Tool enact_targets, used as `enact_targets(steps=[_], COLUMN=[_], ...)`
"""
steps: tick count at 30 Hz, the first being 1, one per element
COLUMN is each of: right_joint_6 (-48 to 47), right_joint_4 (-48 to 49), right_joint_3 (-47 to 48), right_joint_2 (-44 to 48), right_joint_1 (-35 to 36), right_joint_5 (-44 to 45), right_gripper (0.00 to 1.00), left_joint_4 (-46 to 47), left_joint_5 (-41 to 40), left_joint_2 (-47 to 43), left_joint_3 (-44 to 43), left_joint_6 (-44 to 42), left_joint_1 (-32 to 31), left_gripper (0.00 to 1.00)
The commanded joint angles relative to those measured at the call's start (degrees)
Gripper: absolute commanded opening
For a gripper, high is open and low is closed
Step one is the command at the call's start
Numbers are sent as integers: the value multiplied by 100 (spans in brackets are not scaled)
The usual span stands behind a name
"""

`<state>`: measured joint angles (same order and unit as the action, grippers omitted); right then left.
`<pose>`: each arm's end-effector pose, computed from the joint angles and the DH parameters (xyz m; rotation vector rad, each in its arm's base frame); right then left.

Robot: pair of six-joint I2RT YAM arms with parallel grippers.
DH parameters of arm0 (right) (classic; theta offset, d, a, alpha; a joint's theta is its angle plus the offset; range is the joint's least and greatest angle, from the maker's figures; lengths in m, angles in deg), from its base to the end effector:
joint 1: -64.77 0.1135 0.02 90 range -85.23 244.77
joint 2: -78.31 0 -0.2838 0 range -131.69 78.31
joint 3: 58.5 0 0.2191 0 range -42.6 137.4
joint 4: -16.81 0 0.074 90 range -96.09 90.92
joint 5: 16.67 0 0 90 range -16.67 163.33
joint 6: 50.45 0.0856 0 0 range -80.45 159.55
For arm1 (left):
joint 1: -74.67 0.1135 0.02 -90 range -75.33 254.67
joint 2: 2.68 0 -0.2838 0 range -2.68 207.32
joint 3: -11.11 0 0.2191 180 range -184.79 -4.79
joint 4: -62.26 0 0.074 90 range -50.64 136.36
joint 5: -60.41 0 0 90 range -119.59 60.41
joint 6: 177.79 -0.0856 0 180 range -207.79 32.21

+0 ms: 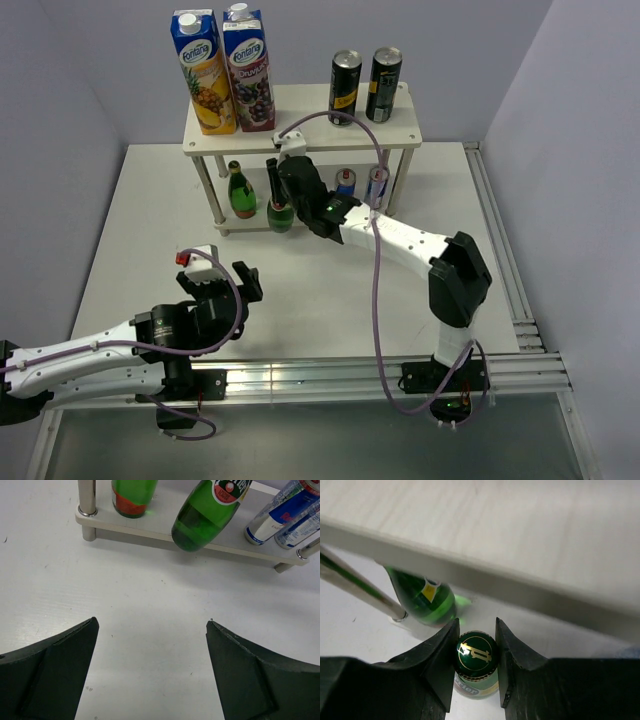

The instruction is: Place and organize the beverage onto the shelf

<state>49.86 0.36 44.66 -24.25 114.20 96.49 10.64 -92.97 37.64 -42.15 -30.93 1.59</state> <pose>0.3167 0.3182 0.3511 -0.3434 1.8073 0.3611 0.1037 -0.0781 0.2760 -0.2729 1.8461 -0.3115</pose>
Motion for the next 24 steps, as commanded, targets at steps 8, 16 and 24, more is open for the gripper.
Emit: enact_targets(steps=[8,16,24], right_joint_6=[-345,-503,-442], right_joint_4=[812,1014,1347], right_joint_3=[1678,1935,1408], right_joint_2=[-747,-1266,-1064], right_joint_1=[-82,-83,-83], right_joint_5=[470,804,980], right_gripper=[0,0,0], left_joint_4=[-383,-295,-163], left_joint_5=[-325,-298,-272], left_joint_2=[-76,-533,-586], left_joint_3=[18,142,186], left_joint_6=[484,387,255], left_joint_1=[-128,-224,-260], left_gripper=[95,95,94])
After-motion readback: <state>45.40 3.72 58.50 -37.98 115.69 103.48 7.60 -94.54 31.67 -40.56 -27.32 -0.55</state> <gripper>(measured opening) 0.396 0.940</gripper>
